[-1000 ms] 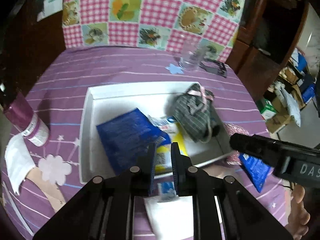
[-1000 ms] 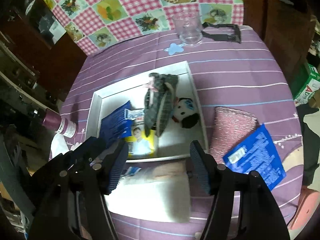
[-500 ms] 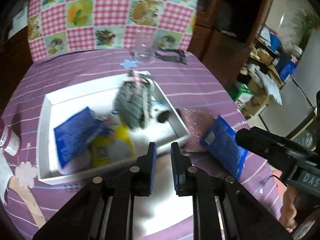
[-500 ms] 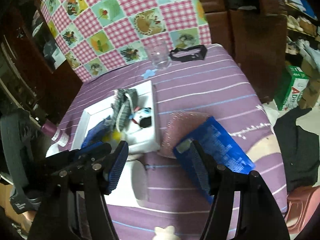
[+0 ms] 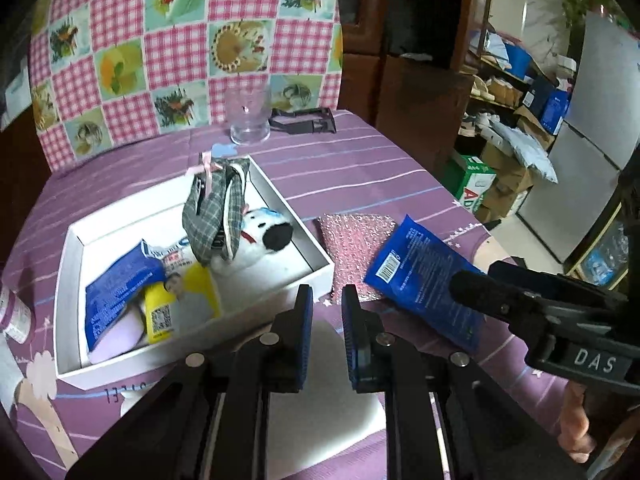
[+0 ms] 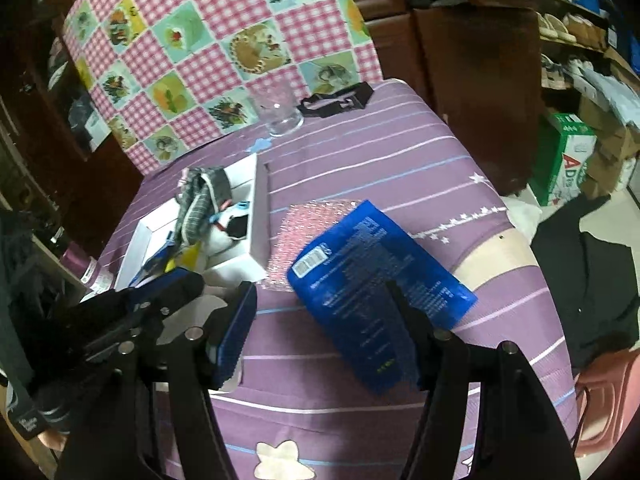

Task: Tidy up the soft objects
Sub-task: 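Close right gripper on edge of large blue printed packet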

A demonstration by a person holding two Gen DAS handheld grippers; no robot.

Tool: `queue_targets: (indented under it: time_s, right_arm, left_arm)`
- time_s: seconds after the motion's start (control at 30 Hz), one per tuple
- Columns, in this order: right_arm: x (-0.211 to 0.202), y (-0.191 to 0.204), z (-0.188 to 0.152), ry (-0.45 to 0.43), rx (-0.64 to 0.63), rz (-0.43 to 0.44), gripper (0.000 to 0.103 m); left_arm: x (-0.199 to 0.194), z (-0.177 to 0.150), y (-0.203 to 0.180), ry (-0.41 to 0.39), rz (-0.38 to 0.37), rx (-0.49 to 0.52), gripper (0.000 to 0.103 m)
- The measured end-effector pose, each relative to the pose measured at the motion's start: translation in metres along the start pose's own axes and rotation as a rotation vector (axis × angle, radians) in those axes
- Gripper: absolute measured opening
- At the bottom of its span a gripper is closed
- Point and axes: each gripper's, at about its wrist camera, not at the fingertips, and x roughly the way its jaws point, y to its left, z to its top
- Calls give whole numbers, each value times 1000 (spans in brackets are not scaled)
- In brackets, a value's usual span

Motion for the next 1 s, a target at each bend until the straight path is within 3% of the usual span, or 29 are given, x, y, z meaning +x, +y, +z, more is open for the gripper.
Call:
queue_targets:
  time_s: [0.37,0.5,1.0]
  right_arm:
    - [3,-18,0,7,81,3,65]
    - [3,-20,1,11,89,-3,65]
    - [-4,-38,5,-7,117,-26,65]
  left_arm:
    - [1,0,1,8,-4,-7,14]
    - [-1,1,2,6,-9,-7,27]
    - [7,-3,-1,44,-49,11,27]
